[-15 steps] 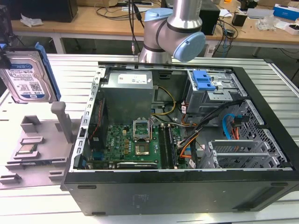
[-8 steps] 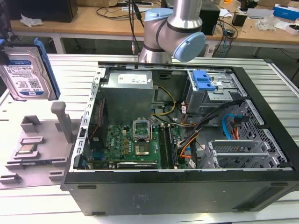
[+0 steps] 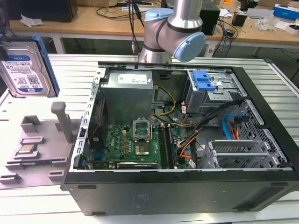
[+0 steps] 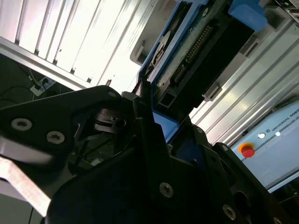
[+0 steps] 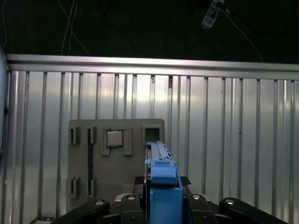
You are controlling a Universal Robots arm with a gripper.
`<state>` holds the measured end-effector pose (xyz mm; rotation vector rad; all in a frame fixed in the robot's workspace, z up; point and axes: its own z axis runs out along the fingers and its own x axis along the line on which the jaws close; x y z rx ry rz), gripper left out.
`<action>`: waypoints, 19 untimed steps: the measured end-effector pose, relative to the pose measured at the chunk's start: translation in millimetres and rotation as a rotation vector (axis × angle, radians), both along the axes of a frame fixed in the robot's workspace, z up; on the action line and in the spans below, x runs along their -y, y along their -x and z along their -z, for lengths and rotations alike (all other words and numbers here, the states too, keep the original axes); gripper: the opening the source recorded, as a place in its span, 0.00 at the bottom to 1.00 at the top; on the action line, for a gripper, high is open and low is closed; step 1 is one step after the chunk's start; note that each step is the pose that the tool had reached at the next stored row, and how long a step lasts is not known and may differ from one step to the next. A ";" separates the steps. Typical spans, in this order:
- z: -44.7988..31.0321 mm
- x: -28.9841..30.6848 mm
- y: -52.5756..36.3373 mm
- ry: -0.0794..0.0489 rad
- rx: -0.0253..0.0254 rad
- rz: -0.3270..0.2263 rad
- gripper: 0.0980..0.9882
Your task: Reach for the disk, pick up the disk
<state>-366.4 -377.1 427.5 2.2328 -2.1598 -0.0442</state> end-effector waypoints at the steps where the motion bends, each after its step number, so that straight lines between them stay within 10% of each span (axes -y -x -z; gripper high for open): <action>1: -1.1 0.0 -0.2 0.000 -0.0001 0.000 0.30; 19: -25.7 0.0 -4.0 0.000 -0.0028 0.000 0.30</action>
